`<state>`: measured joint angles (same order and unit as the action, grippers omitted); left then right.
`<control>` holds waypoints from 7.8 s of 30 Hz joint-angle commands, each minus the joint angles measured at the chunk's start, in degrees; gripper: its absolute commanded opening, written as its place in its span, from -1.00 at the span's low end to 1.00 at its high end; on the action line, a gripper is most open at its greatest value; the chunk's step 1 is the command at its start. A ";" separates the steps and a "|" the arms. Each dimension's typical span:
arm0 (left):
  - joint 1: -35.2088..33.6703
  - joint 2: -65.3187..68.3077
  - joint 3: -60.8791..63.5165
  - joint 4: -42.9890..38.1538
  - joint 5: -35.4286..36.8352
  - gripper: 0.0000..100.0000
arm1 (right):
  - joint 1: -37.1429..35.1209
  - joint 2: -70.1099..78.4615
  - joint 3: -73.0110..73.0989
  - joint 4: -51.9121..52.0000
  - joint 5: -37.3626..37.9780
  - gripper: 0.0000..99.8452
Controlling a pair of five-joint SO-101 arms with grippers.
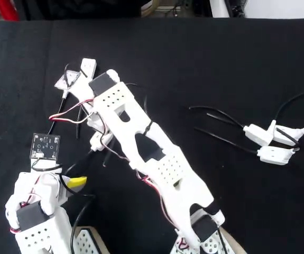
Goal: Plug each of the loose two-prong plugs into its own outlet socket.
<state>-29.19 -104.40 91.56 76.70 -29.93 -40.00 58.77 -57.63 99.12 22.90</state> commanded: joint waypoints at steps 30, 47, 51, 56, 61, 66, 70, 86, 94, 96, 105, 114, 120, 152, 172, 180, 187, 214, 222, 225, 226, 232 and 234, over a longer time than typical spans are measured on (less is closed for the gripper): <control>-0.75 0.09 -0.13 -0.09 -2.64 -0.07 | -4.40 -5.14 19.82 2.11 4.92 -0.98; -0.48 0.09 -0.13 -0.09 -2.64 -0.07 | -1.41 -7.60 17.71 -0.62 -0.79 -0.98; -0.66 0.09 -0.13 -0.09 -2.64 -0.07 | 2.46 -11.30 17.10 0.62 -0.35 -0.98; -0.48 0.09 -0.13 -0.09 -2.64 -0.07 | 2.20 -12.35 17.71 0.53 2.90 -0.98; -0.66 0.09 -0.13 -0.09 -2.64 -0.07 | 0.09 -11.56 18.68 0.70 4.04 -0.94; -0.66 0.09 -0.13 -0.09 -2.64 -0.07 | 0.18 -11.56 18.68 0.53 4.04 -0.76; -0.66 0.09 -0.13 -0.09 -2.73 -0.07 | 0.09 -11.65 18.07 0.44 3.78 -0.74; -0.48 0.09 -0.04 -0.09 -2.73 -0.07 | 0.18 -11.65 16.57 1.76 3.60 -0.74; -0.66 0.09 0.22 -0.35 -2.73 -0.07 | -0.09 -11.65 14.20 -0.09 3.87 -0.98; -0.66 0.09 0.22 -0.35 -2.73 -0.07 | -0.09 -11.65 13.76 0.09 3.87 -0.98; -0.75 -0.09 -1.45 -2.11 -1.05 -0.07 | 0.09 -11.65 13.85 0.09 3.96 -0.98; -1.45 0.09 -0.13 -31.30 28.31 -0.07 | 0.18 -13.58 14.02 0.62 3.69 -0.98; 1.63 0.09 4.79 -43.60 34.20 -0.07 | 0.00 -20.09 14.20 0.09 1.76 -0.98; -2.86 0.00 2.95 -36.22 33.93 -0.07 | 7.30 -85.32 63.96 -16.79 1.23 -0.98; -3.65 0.09 1.01 -26.46 23.03 -0.07 | 16.18 -86.20 80.92 -12.48 25.67 -0.98; 5.93 0.00 -1.89 -15.47 10.29 -0.07 | 26.20 -85.05 79.34 -16.53 28.92 -0.98; 24.13 0.88 -19.56 -4.57 17.14 -0.07 | 44.31 -85.05 75.65 -13.54 30.33 -0.98; 43.21 74.90 -29.85 -18.64 -7.47 -0.07 | 55.21 -85.32 83.47 -16.26 30.07 -0.98; 49.10 74.29 -26.15 -28.13 -15.38 -0.07 | 55.12 -85.32 84.53 -17.49 30.15 -0.98; 48.13 74.81 -26.15 -28.84 -21.54 -0.07 | 55.47 -85.32 84.79 -18.37 30.24 -0.98; 48.22 74.81 -25.80 -28.92 -22.51 -0.08 | 55.47 -85.32 85.05 -18.90 30.33 -0.98; 47.87 74.81 -25.80 -28.92 -29.89 -0.53 | 55.12 -85.32 86.90 -21.45 30.33 -0.98; 46.81 74.81 -25.98 -29.36 -29.80 -0.80 | 55.12 -85.32 87.16 -21.54 30.33 -0.98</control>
<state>19.60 -28.70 65.63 48.66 -58.33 14.95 -26.33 29.76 78.64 52.62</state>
